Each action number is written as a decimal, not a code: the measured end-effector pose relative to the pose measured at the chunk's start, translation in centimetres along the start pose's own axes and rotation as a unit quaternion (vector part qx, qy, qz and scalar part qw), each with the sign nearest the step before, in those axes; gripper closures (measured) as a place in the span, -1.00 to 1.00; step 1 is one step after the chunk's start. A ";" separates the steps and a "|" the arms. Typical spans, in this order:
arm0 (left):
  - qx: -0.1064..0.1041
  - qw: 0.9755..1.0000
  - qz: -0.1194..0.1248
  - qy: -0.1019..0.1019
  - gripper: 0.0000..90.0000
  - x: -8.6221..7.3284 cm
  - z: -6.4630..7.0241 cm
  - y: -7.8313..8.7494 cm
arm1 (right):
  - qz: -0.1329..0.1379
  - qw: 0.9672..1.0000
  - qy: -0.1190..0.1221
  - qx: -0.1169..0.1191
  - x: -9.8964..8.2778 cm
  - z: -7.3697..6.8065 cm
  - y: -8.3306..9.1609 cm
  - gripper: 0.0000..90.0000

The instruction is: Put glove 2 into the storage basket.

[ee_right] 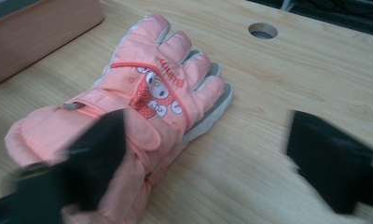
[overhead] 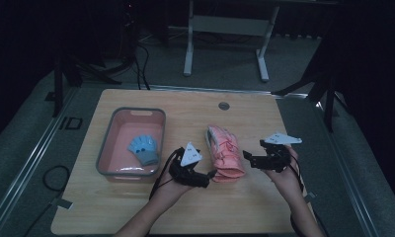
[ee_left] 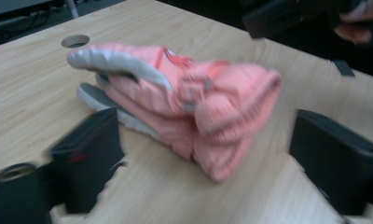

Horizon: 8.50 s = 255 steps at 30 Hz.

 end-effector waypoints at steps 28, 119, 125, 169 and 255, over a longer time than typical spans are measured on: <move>-0.044 0.967 -0.129 0.216 -0.41 -1.4 -4.8 -11.0 | -0.106 0.977 -0.130 0.131 -1.9 0.2 -8.3 -0.06; 0.018 0.980 -0.140 0.142 0.55 -2.7 -19.8 15.6 | -0.002 0.986 -0.003 0.169 17.6 -23.9 -12.3 0.77; 0.017 0.974 -0.134 0.180 0.55 -5.1 -20.2 14.0 | -0.020 0.986 -0.016 0.163 16.4 -24.2 -14.5 0.76; 0.072 0.958 -0.188 0.206 0.15 -8.9 -22.1 9.7 | -0.111 0.980 -0.043 0.160 15.4 -23.1 -18.1 0.03; -0.088 0.996 0.005 0.027 -0.92 -3.9 1.2 5.4 | -0.064 0.971 0.067 0.220 2.2 -13.1 -8.7 -0.66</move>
Point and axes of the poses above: each handheld gripper's, and its own axes: y roughly backward along the jaws, x roughly out of its top, z roughly to its right, the point moved 6 cm from there along -y, roughly forward along the jaws, and after that the axes turned 7 degrees about -z, right-handed, at the moved point
